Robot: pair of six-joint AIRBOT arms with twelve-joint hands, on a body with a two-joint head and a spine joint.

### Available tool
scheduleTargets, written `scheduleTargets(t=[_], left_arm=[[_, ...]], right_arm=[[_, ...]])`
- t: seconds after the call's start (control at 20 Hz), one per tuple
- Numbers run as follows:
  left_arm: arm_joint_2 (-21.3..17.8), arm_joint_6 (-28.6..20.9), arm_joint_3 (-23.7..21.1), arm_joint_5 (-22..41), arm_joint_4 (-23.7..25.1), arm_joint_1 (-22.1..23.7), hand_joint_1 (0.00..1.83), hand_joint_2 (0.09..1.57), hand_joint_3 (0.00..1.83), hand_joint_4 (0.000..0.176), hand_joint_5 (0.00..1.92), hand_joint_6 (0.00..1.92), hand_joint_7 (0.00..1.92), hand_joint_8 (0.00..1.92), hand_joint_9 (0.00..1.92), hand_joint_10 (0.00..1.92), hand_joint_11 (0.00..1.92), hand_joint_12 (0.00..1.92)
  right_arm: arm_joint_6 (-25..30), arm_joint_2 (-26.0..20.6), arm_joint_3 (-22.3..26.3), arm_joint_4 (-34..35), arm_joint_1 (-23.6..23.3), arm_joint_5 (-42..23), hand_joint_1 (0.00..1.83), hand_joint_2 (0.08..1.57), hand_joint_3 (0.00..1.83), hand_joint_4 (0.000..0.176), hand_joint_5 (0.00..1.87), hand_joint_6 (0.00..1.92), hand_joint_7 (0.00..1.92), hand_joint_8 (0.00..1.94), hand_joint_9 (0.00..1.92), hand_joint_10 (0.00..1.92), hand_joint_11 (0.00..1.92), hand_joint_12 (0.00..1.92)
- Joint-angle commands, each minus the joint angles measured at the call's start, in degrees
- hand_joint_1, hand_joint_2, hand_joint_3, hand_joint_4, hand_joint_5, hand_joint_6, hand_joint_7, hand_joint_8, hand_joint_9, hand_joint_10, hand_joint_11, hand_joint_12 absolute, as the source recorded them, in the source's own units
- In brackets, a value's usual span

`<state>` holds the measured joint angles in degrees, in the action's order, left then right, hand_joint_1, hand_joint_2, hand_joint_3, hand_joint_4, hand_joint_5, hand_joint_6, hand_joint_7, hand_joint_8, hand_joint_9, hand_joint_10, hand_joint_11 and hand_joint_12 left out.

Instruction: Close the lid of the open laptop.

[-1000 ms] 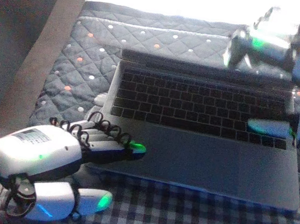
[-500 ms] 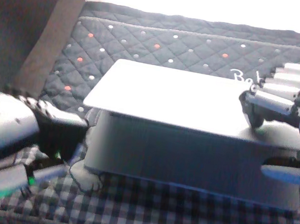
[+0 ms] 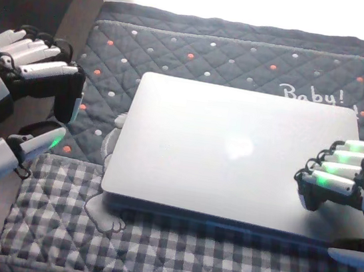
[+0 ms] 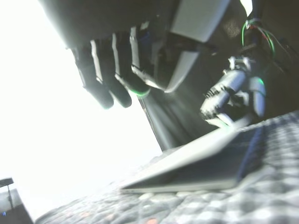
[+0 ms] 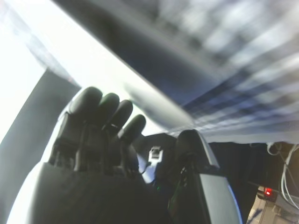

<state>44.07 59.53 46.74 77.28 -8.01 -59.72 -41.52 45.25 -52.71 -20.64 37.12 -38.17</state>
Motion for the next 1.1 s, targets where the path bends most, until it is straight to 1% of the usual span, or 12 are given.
scheduleTargets(t=[0.0,0.05,0.15,0.2,0.3,0.4,0.5,0.65,0.7,0.85,0.95,1.05], left_arm=[[0.06,0.21,0.36,7.16,-0.02,0.73,0.77,1.45,0.00,0.010,0.43,1.79,0.27,1.15,0.17,1.30,0.00,1.64],[0.23,0.23,0.50,7.17,-0.02,1.01,0.76,1.45,0.00,0.017,0.43,1.79,0.28,1.14,0.18,1.32,0.00,1.69],[0.38,0.24,0.61,7.20,-0.02,1.28,0.75,1.45,0.00,0.034,0.43,1.79,0.25,1.25,0.16,1.41,0.00,1.72],[0.39,0.24,0.64,7.20,-0.02,1.31,0.75,1.44,0.00,0.039,0.43,1.78,0.26,1.27,0.17,1.43,0.00,1.74],[0.50,0.24,0.71,7.19,-0.02,1.40,0.76,1.44,0.00,0.026,0.43,1.78,0.28,1.27,0.18,1.42,0.00,1.75],[0.52,0.24,0.77,7.20,-0.02,1.48,0.96,1.44,0.00,0.034,0.45,1.75,0.44,1.79,0.22,1.48,0.01,1.83],[0.53,0.24,0.86,7.26,-0.02,1.49,0.98,1.43,0.00,0.031,0.47,1.72,0.45,1.80,0.24,1.48,0.02,1.81],[0.54,0.24,1.03,7.47,-0.43,1.51,0.80,1.45,0.00,0.000,0.43,1.79,0.30,1.18,0.21,1.32,0.00,1.67],[0.52,0.24,1.07,7.60,-0.64,1.51,0.74,1.44,0.00,0.000,0.21,1.31,0.26,1.11,0.18,1.28,0.00,1.57],[0.47,0.24,1.27,8.25,-1.20,1.51,0.71,1.44,0.00,0.000,0.19,0.59,0.29,0.61,0.16,0.89,0.00,1.25],[0.36,0.24,1.40,9.13,-2.00,1.50,0.59,1.42,0.00,0.000,0.18,0.15,0.30,0.10,0.20,0.37,0.00,0.99],[-0.04,0.23,1.61,10.12,-2.83,1.47,0.52,1.43,0.00,0.006,0.05,0.01,0.12,0.01,0.11,0.08,0.00,0.58]], right_arm=[[0.46,-0.10,0.02,0.86,-0.08,-5.10,0.60,1.35,0.02,0.000,0.05,1.55,0.20,1.30,0.14,1.58,0.09,1.92],[0.66,0.01,0.01,0.73,0.22,-4.82,0.64,1.35,0.01,0.000,0.06,1.53,0.22,1.26,0.16,1.52,0.07,1.92],[1.31,0.19,-0.04,-0.05,0.42,-4.12,0.64,1.49,0.01,0.055,0.35,1.88,0.26,1.18,0.21,1.44,0.10,1.91],[1.50,0.26,-0.08,-0.26,0.42,-3.97,0.54,1.41,0.00,0.000,0.12,1.53,0.29,1.04,0.23,1.33,0.11,1.87],[2.01,0.39,-0.21,-0.72,0.42,-3.39,0.53,1.38,0.00,0.000,0.13,1.28,0.40,0.84,0.36,1.21,0.27,1.84],[2.34,0.32,-0.25,-0.83,0.42,-3.15,0.59,1.37,0.00,0.000,0.20,1.13,0.50,0.68,0.41,1.07,0.27,1.77],[2.42,-0.03,-0.04,-0.94,0.40,-4.77,0.47,1.40,0.00,0.000,0.02,1.23,0.14,1.04,0.05,1.28,0.03,1.90],[2.25,-0.92,0.47,0.04,0.39,-10.34,0.49,1.37,0.00,0.000,0.03,1.06,0.20,0.78,0.11,1.01,0.00,1.54],[1.14,-1.70,0.74,1.13,0.39,-12.02,0.48,1.39,0.00,0.000,0.01,0.98,0.27,0.67,0.20,0.93,0.00,1.57],[-6.75,-4.35,3.30,6.59,0.39,-16.18,0.56,1.42,0.01,0.000,0.00,0.64,0.19,0.46,0.07,0.92,0.00,1.41],[-7.87,-5.32,3.46,8.96,0.39,-18.21,0.53,1.45,0.02,0.000,0.00,0.17,0.08,0.15,0.00,0.42,0.00,0.88],[-9.50,-6.13,3.60,11.53,0.39,-19.54,0.43,1.48,0.02,0.000,0.00,0.01,0.00,0.00,0.00,0.02,0.00,0.08]])
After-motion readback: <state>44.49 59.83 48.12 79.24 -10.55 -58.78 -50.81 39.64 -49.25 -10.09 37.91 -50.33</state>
